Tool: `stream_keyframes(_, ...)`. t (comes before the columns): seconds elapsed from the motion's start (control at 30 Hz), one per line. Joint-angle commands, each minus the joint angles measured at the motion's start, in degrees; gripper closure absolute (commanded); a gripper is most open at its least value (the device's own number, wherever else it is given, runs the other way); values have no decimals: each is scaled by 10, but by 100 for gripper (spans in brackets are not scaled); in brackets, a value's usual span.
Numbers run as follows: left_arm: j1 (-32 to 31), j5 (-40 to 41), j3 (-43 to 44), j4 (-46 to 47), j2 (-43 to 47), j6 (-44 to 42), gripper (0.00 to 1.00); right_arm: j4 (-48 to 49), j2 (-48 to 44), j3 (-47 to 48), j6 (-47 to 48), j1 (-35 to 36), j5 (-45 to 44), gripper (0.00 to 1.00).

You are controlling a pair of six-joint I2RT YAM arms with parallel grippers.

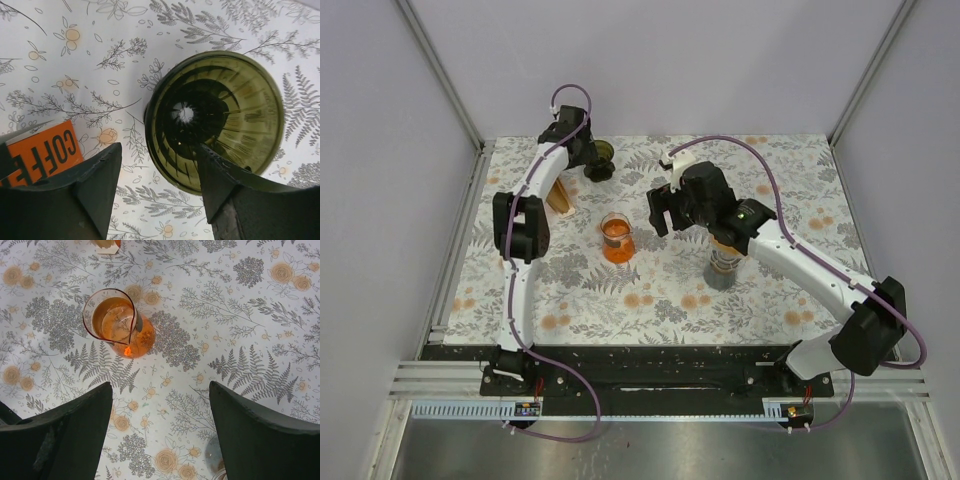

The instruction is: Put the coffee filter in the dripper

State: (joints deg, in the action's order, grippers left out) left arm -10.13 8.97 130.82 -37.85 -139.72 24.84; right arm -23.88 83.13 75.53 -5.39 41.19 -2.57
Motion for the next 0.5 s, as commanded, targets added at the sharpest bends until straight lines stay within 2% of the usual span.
stream_keyframes(0.0, 8, -22, 45, 7, -20, 18, 37, 2, -27, 0, 8, -3, -13, 14)
stream_keyframes(0.1, 10, -59, 51, 13, -30, 21, 43, 2, -28, -1, 8, -3, -13, 14)
stream_keyframes(0.23, 11, -72, 52, 5, -36, 27, 68, 3, -31, -3, 11, -3, -10, 14)
stream_keyframes(0.47, 12, -108, 31, -16, -16, 28, 100, 2, -33, -6, 12, -4, -11, 14)
